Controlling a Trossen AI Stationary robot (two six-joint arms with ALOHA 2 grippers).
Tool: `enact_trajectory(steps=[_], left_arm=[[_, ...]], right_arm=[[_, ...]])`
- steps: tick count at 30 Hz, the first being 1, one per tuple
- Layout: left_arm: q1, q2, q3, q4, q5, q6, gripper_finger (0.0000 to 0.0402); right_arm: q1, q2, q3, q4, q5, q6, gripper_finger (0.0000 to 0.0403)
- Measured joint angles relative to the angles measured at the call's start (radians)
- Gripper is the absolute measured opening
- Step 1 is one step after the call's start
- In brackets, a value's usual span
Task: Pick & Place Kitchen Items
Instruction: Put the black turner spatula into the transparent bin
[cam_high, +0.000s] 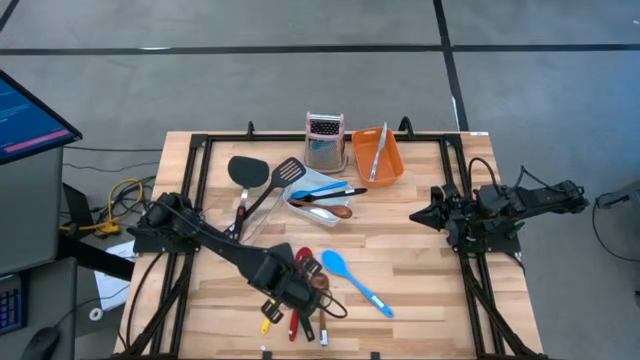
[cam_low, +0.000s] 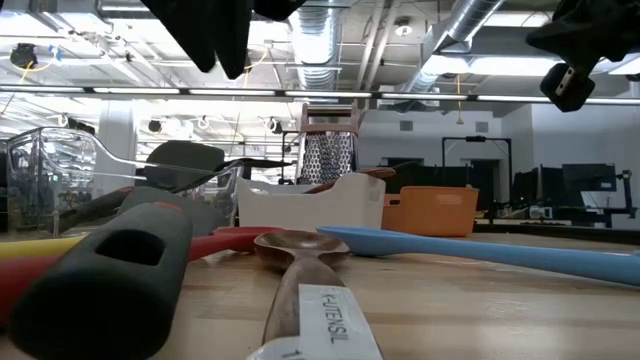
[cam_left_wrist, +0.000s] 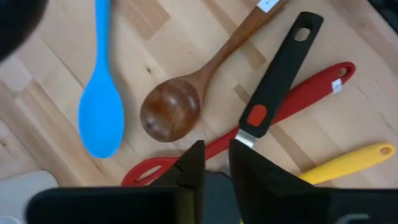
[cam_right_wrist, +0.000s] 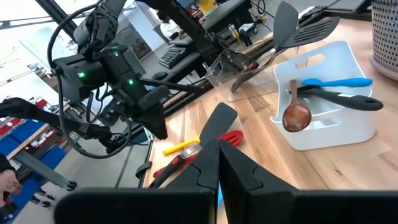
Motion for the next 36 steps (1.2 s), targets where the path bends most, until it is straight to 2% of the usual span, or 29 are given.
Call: enact_trajectory(steps=[5, 10, 13, 25, 36], left_arm=[[0.000, 0.000, -0.017, 0.022, 0.004, 0.000, 0.0117], [-0.003, 0.000, -0.092, 0.069, 0.123, 0.000, 0.0172], [-0.017, 0.001, -0.137, 0.125, 0.133, 0.003, 0.0188], [-0.021, 0.009, -0.239, 0.314, 0.111, 0.041, 0.0193], [0.000, 0.008, -0.298, 0.334, 0.157, 0.027, 0.0192]], right_arm=[[0.000, 0.000, 0.000, -0.001, -0.003, 0.000, 0.0000], [0.000, 0.000, 0.000, -0.002, -0.003, -0.003, 0.0000], [0.000, 0.000, 0.000, -0.002, -0.003, -0.002, 0.0000], [0.001, 0.000, 0.000, -0.002, -0.003, 0.034, 0.0000], [0.001, 0.000, 0.001, -0.061, -0.003, 0.026, 0.0000]])
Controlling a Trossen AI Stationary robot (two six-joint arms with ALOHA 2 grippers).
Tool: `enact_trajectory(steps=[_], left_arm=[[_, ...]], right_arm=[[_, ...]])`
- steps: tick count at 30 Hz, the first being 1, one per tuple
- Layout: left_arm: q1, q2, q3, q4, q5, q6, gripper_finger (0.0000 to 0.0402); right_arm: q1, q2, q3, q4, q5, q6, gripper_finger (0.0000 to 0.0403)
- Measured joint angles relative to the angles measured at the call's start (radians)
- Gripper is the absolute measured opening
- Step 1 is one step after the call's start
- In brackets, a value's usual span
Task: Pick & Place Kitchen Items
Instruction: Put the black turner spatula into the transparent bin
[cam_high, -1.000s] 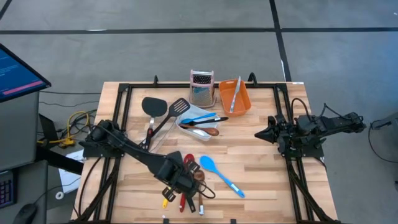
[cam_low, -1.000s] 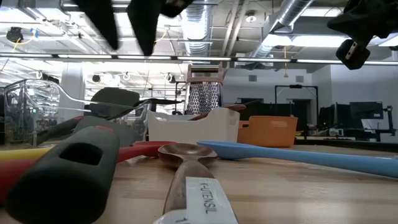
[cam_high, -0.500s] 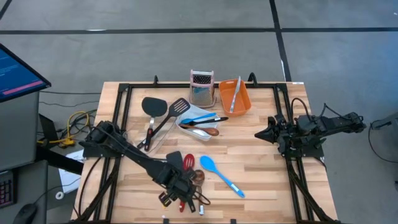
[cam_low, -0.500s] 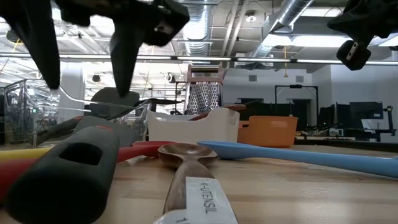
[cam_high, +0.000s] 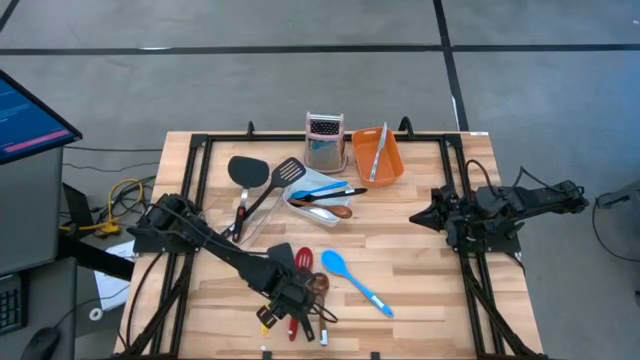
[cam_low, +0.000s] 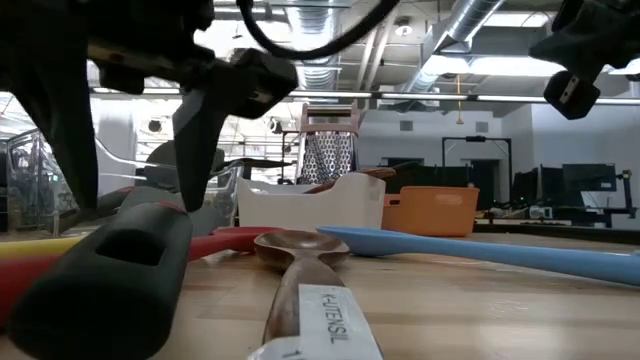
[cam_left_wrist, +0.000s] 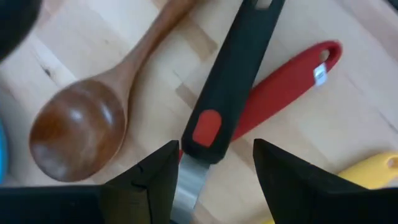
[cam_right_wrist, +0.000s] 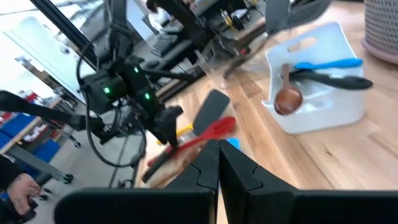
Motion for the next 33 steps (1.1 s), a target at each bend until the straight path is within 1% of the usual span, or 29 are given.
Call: enact_trajectory(steps=[4, 9, 14, 16, 21, 26, 33], left_arm=[[0.017, 0.000, -0.025, 0.015, 0.000, 0.000, 0.0192], [0.042, 0.000, -0.058, 0.049, 0.001, 0.000, 0.0191], [0.062, 0.000, -0.062, 0.061, 0.001, 0.000, 0.0181], [0.064, 0.000, -0.062, 0.061, 0.010, 0.000, 0.0173], [0.060, 0.007, -0.061, 0.083, 0.094, 0.000, 0.0141], [0.055, 0.030, -0.059, 0.097, 0.105, -0.005, 0.0114], [0.055, 0.053, -0.057, 0.107, 0.113, -0.026, 0.0093]], right_arm=[[0.000, 0.000, 0.000, -0.043, 0.000, 0.000, 0.0000], [0.000, 0.000, 0.000, -0.046, 0.000, 0.000, 0.0000], [0.000, 0.000, 0.000, -0.046, 0.000, 0.000, 0.0000], [0.000, 0.000, 0.000, -0.046, 0.001, 0.000, 0.0000], [0.000, 0.000, 0.000, -0.046, 0.001, 0.000, 0.0000], [0.000, 0.000, 0.000, -0.045, 0.004, 0.000, 0.0000], [0.000, -0.001, 0.000, -0.044, 0.004, 0.000, 0.0000]])
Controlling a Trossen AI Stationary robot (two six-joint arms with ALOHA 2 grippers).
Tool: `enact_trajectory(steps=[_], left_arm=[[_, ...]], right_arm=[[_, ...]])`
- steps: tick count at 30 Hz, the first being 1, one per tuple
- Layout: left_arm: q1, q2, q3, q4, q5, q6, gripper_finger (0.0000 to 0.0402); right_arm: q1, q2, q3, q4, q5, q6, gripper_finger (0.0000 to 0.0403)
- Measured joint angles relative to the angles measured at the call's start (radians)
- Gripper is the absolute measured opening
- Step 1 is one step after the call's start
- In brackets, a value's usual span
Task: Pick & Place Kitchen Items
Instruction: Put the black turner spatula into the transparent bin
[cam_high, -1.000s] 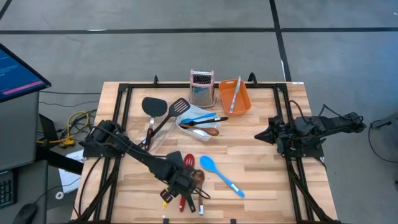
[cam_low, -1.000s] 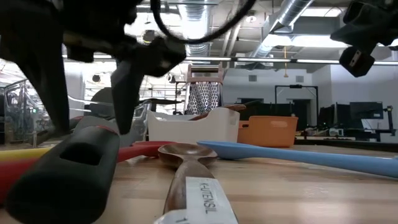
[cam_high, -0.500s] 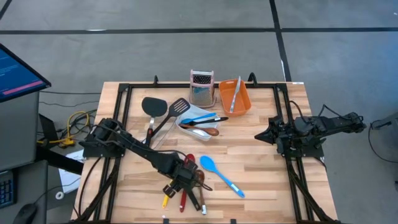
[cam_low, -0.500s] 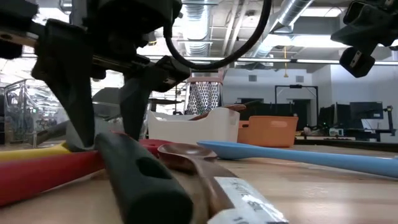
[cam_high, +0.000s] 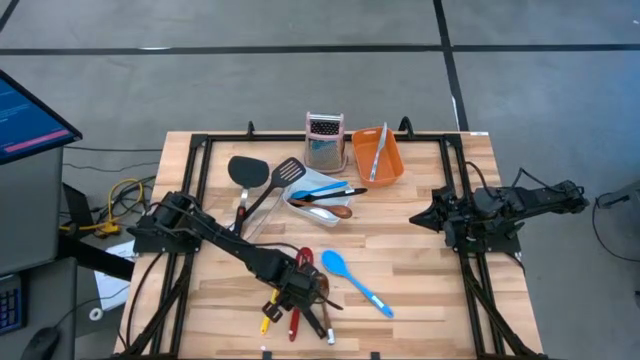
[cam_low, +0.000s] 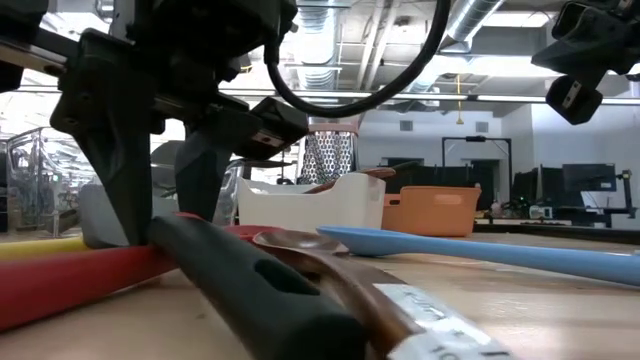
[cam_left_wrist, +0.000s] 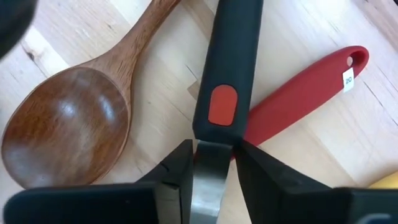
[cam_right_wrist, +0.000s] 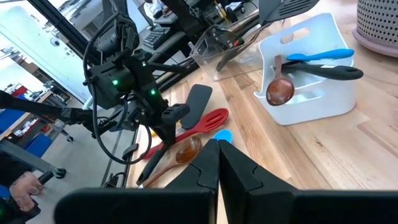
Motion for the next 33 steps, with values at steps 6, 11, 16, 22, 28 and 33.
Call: enact_trajectory(steps=[6, 11, 16, 22, 28, 33], left_arm=[[0.000, -0.036, -0.005, 0.003, -0.013, -0.019, 0.0071], [0.000, -0.078, -0.007, -0.004, -0.017, -0.114, 0.0036], [0.000, -0.114, -0.007, -0.015, -0.017, -0.204, 0.0033], [-0.004, -0.174, -0.007, -0.017, -0.020, -0.223, 0.0038], [-0.004, -0.247, -0.006, -0.019, -0.037, -0.343, 0.0035], [-0.002, -0.329, -0.005, -0.018, -0.121, -0.426, 0.0034]], right_arm=[[0.000, 0.000, 0.000, -0.001, 0.000, 0.000, 0.0000], [0.000, 0.000, 0.000, -0.001, 0.000, 0.000, 0.0000], [0.000, 0.000, 0.000, -0.001, 0.000, 0.000, 0.0000], [0.000, 0.000, 0.000, -0.001, 0.000, 0.000, 0.0000], [0.000, 0.000, 0.000, -0.001, 0.000, 0.000, 0.0000], [0.000, 0.000, 0.000, -0.001, 0.000, 0.000, 0.0000]])
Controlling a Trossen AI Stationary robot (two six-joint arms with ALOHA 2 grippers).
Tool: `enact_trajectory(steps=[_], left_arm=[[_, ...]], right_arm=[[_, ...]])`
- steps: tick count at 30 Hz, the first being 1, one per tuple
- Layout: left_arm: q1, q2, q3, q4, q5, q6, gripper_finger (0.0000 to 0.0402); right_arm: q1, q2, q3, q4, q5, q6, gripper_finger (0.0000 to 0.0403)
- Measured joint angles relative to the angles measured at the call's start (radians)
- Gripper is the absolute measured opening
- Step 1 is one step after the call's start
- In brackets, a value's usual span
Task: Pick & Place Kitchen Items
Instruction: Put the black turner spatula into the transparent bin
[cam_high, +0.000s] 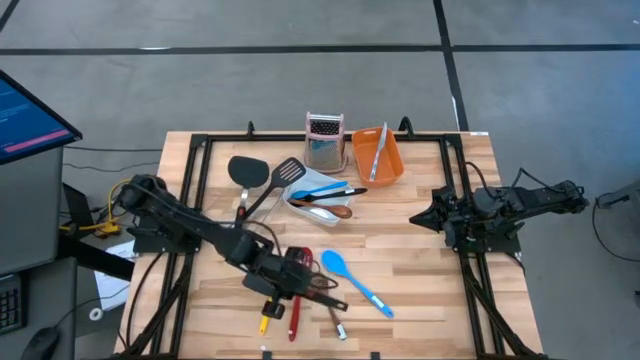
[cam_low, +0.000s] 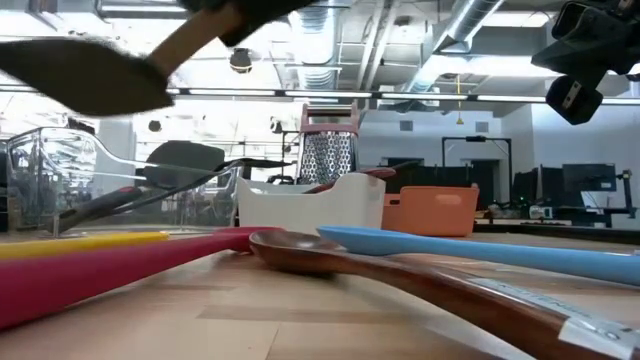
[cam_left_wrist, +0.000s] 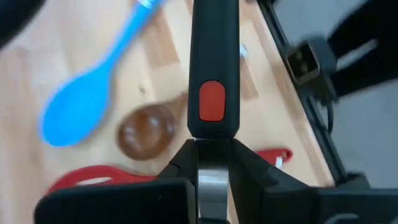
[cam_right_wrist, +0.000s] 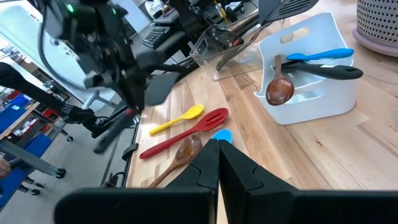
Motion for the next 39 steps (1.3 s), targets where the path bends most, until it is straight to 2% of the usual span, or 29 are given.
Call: enact_trajectory(steps=[4, 15, 20, 23, 29, 35, 39], left_arm=[[0.005, -0.075, 0.000, 0.001, -0.114, -0.043, 0.0034], [0.073, -0.276, 0.001, -0.030, -0.492, -0.030, 0.0034], [0.132, -0.320, 0.001, -0.056, -0.711, -0.005, 0.0034], [0.176, -0.333, 0.001, -0.068, -0.807, -0.021, 0.0034], [0.265, -0.331, 0.002, -0.116, -0.829, -0.072, 0.0033], [0.321, -0.331, 0.002, -0.353, -0.823, -0.260, 0.0032], [0.321, -0.331, 0.000, -0.410, -0.822, -0.309, 0.0031]], right_arm=[[0.000, 0.000, 0.000, 0.000, 0.000, 0.000, 0.0000], [0.000, 0.000, 0.000, 0.001, 0.000, 0.000, 0.0000], [0.000, 0.000, 0.000, 0.003, 0.000, 0.000, 0.0000], [0.000, 0.000, 0.000, 0.005, 0.000, 0.000, 0.0000], [0.000, 0.000, 0.000, 0.007, 0.000, 0.013, 0.0000], [0.000, 0.000, 0.000, 0.007, 0.000, 0.016, 0.0000], [0.000, 0.000, 0.000, 0.007, 0.000, 0.016, 0.0000]])
